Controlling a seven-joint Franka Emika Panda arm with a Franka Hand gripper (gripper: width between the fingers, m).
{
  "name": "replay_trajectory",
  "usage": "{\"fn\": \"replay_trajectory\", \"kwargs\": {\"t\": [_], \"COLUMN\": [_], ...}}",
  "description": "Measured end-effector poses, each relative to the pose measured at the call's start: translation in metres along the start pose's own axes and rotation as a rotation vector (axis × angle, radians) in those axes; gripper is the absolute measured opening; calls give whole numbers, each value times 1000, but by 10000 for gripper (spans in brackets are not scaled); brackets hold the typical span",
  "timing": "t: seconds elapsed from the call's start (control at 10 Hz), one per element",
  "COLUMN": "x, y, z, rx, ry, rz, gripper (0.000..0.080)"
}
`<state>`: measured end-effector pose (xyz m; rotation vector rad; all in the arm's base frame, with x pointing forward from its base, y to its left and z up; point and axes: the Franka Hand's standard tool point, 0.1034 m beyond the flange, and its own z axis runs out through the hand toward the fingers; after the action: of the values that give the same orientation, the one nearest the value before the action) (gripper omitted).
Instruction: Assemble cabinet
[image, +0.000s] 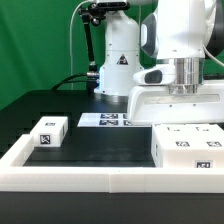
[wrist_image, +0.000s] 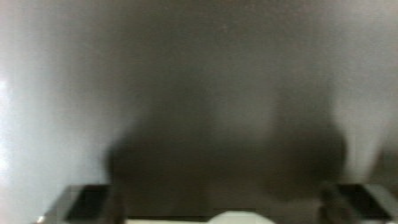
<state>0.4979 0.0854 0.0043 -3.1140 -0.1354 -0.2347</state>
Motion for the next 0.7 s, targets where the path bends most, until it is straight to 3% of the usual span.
{"fn": "replay_trajectory", "kwargs": {"t": [0.1, 0.3, 0.5, 0.7], "x": [0, -1, -2, -2], "y": [0, 1, 1, 1], "z": [0, 0, 1, 1], "rx": [0, -1, -1, -1], "ry": [0, -2, -5, -5], "rz": [0, -9, -38, -38], "gripper": [345, 64, 4, 2]}}
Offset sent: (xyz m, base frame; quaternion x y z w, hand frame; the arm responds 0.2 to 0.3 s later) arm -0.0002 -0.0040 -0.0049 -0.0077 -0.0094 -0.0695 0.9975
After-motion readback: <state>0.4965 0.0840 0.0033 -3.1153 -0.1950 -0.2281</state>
